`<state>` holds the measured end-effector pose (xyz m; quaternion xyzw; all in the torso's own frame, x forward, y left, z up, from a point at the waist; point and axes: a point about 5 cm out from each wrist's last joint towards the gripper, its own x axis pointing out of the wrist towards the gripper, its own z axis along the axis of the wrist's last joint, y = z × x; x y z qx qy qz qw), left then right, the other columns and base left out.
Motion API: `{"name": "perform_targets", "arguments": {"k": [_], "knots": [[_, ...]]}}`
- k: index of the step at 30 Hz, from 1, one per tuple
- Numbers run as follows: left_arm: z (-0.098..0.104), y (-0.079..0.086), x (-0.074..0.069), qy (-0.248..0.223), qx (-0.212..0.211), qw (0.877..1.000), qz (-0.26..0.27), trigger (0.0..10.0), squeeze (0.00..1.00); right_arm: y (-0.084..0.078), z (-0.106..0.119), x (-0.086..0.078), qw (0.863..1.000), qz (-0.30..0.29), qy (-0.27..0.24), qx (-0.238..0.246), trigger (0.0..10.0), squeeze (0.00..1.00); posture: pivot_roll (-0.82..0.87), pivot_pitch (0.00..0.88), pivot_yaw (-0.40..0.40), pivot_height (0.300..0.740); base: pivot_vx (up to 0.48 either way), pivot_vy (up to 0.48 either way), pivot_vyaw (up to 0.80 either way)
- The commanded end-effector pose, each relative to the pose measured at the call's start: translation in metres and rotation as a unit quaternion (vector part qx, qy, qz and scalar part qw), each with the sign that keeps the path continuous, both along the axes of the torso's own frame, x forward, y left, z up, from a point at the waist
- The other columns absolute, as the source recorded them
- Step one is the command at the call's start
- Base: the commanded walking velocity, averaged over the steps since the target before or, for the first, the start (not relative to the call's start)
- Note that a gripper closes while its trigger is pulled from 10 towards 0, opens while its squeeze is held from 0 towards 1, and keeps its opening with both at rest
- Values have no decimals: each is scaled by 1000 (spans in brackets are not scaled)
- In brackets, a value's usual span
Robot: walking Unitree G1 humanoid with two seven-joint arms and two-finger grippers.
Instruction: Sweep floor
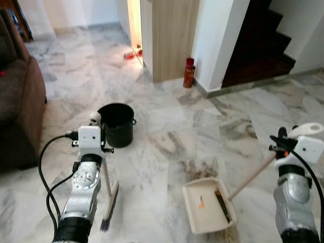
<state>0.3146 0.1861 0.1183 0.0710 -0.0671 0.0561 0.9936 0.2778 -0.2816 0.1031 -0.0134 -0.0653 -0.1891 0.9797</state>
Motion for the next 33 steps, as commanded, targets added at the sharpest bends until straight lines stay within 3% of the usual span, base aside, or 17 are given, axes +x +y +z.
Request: {"name": "perform_targets", "arguments": {"k": [1, 3, 5, 7, 8, 12, 18, 23, 28, 31, 33], "knots": [[12, 0, 2, -27, 3, 1000, -4, 10000, 0, 0, 15, -1, 999, -2, -32, -1, 10000, 0, -49, 0, 4, 740, 0, 0, 0], [12, 0, 2, -27, 3, 1000, -4, 10000, 0, 0, 15, -1, 999, -2, -32, -1, 10000, 0, -49, 0, 4, 740, 0, 0, 0], [12, -1, 2, -26, 3, 1000, -8, 10000, 0, 3, 11, -19, 997, -11, -36, 64, 10000, 0, -58, 0, 7, 740, 0, 0, 0], [12, -1, 2, -26, 3, 1000, -8, 10000, 0, 3, 11, -19, 997, -11, -36, 64, 10000, 0, -58, 0, 7, 740, 0, 0, 0], [11, -2, 2, -25, 3, 1000, -10, 10000, 0, 10, 15, -37, 992, 0, -50, 116, 10000, 0, -61, 0, 7, 740, 0, 0, 0], [11, -2, 2, -25, 3, 1000, -10, 10000, 0, 15, 20, -44, 989, 17, -62, 133, 10000, 0, -65, 0, 7, 740, 0, 0, 0], [10, -2, 2, -23, 3, 1000, -13, 10000, 0, 32, 34, -76, 978, 92, -80, 167, 10000, 0, -72, 0, 9, 740, 0, 0, 0], [10, -2, 3, -21, 3, 1000, -16, 10000, 0, 52, 54, -81, 964, 157, -99, 192, 10000, 0, -79, 0, 13, 740, 0, 0, 0], [10, -3, 4, -21, 3, 1000, -19, 10000, 0, 85, 95, -81, 935, 263, -122, 206, 10000, 0, -81, 0, 15, 740, 0, 0, 0], [10, -3, 4, -22, 3, 1000, -19, 10000, 0, 104, 119, -70, 921, 306, -141, 195, 10000, 0, -82, 0, 13, 740, 0, 0, 0], [10, -4, 4, -22, 3, 1000, -19, 10000, 0, 108, 126, -65, 921, 307, -148, 190, 10000, 0, -80, 0, 12, 740, 0, 0, 0]]}}
